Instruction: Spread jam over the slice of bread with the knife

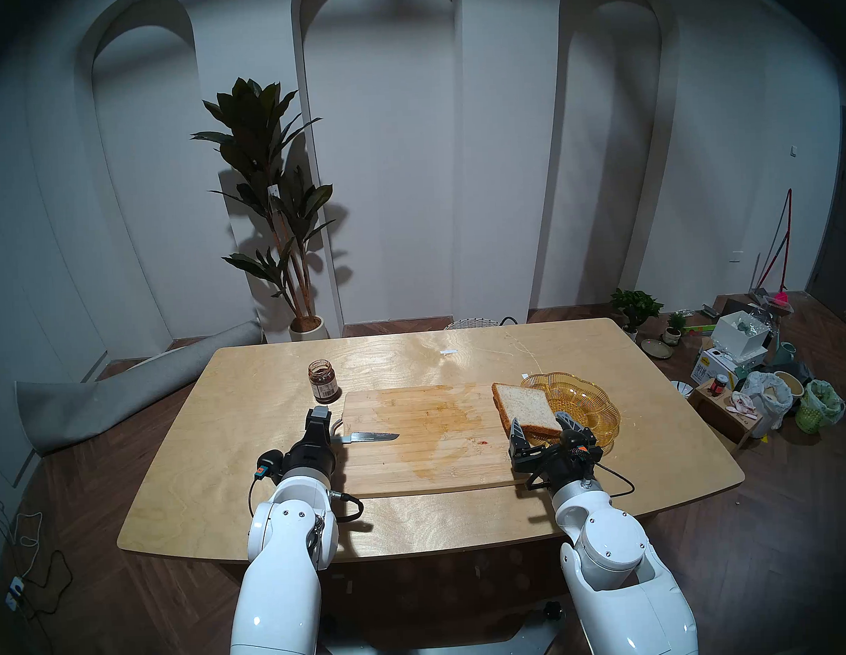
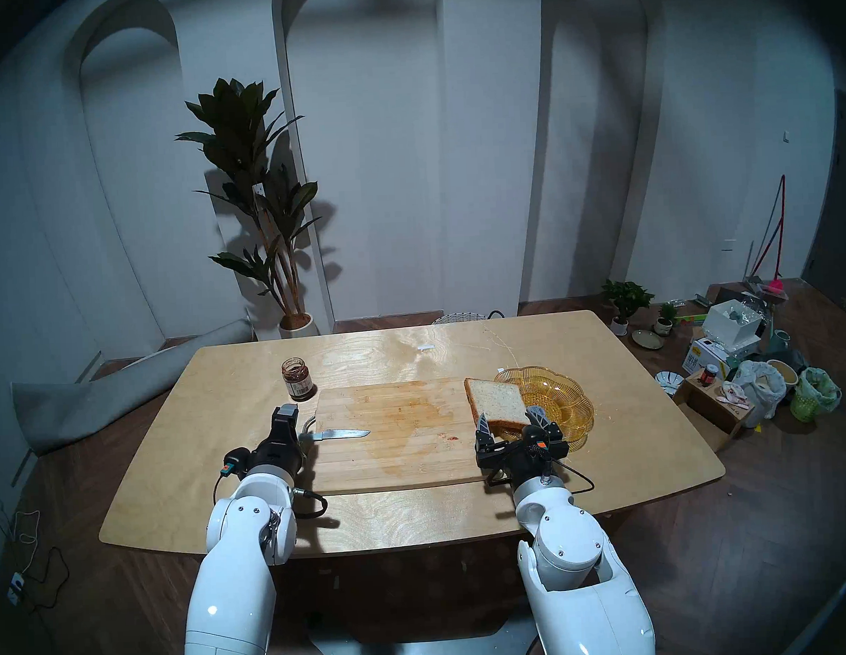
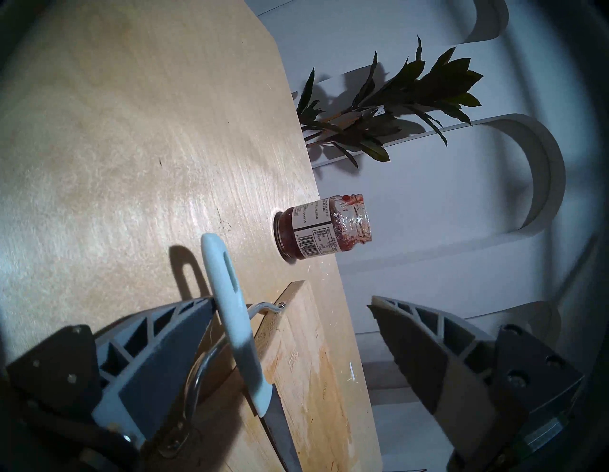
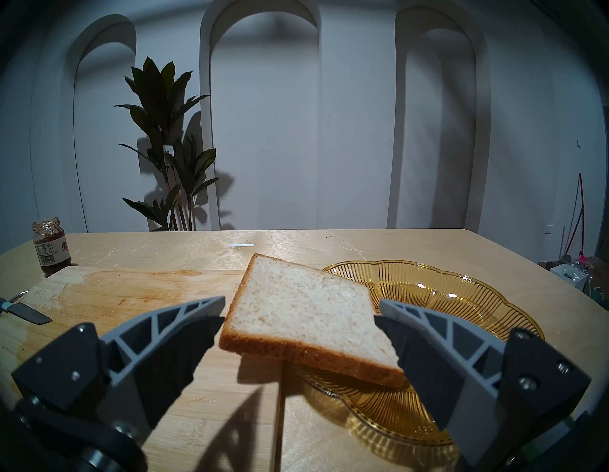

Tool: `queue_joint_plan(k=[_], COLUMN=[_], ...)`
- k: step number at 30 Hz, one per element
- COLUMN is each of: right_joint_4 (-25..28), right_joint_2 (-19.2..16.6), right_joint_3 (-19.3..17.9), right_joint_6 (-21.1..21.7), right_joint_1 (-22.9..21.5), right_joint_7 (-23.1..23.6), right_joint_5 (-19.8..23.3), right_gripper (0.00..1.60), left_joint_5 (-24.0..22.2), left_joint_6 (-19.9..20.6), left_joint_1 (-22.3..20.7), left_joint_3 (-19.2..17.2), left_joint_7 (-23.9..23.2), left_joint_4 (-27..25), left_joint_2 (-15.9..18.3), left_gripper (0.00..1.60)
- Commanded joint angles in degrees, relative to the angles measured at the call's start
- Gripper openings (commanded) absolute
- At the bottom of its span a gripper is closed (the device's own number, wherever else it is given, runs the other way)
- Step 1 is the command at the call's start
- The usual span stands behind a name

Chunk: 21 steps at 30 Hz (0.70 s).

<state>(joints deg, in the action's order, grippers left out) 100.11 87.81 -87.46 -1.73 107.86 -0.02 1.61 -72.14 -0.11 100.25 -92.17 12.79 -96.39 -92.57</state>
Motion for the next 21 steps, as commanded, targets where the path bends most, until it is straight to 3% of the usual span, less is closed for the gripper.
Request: queue_joint_plan(k=[1,5,15,21], right_joint_4=[1.36,1.36,1.36,1.30], right_joint_2=[0.15,0.15,0.14,0.12], right_joint_3=[0.03,0.03,0.04,0.04], right_joint_6=[-0.63,-0.63,-0.63,-0.59], right_joint_1=[-0.11,-0.11,-0.12,-0.16], right_joint_7=[-0.08,-0.08,-0.08,-0.07], right_joint_5=[0.04,0.04,0.05,0.06], right_gripper=[1.60,1.60,1.60,1.60], left_joint_5=[0.34,0.52,1.33,1.03], left_joint_6=[-0.17,-0.29,-0.44,2.73], left_joint_1=[-1.58,-3.00,-2.30,-2.61], left_joint_3=[0.44,0.97,0.60,0.61], left_joint_7=[-0.79,-0.58,1.16,3.09], left_joint_4=[0.82,3.73,4.02,6.71], left_joint_2=[0.20,0.31,0.85,2.47], left_gripper=[1.60,1.60,1.60,1.60])
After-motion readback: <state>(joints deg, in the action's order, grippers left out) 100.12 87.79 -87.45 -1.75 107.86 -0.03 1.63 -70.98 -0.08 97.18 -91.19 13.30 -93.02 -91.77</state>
